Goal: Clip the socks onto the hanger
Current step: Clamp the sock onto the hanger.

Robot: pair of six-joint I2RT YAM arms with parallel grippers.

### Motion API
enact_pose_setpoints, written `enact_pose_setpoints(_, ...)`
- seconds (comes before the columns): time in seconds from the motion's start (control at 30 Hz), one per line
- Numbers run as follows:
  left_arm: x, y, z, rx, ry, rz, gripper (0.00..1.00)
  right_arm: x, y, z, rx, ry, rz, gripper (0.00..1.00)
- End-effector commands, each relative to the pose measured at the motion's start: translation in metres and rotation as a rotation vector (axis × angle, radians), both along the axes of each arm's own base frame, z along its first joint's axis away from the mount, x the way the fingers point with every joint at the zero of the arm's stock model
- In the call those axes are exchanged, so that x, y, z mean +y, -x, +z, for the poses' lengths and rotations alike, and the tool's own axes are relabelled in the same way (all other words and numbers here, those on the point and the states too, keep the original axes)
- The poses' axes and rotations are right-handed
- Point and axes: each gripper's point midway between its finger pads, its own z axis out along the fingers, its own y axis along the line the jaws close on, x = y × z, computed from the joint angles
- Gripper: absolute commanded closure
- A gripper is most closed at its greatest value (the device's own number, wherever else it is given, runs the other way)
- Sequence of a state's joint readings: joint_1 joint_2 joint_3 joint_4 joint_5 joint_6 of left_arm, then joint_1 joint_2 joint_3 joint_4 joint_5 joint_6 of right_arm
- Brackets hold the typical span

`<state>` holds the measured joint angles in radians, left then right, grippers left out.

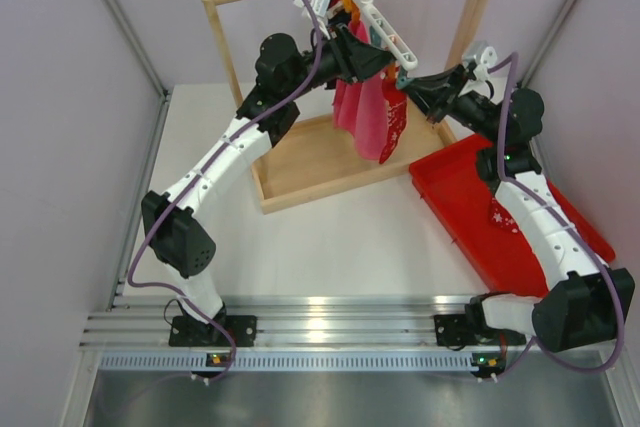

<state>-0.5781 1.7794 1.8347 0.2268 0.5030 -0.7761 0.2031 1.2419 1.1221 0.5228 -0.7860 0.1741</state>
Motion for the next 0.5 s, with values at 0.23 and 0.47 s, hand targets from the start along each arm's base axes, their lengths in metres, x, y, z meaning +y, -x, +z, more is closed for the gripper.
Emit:
enact_pose_setpoints(0.23, 0.020, 0.006, 0.013, -0.022, -0.012, 0.080, 0.30, 0.002, 0.003, 0.020, -0.055, 0.006, -0.014, 0.92)
enact_pose_setpoints(0.47, 0.032, 0.014, 0.017, -0.020, -0.017, 0.115, 0.23, -0.002, 0.010, 0.012, -0.059, 0.057, -0.035, 0.61)
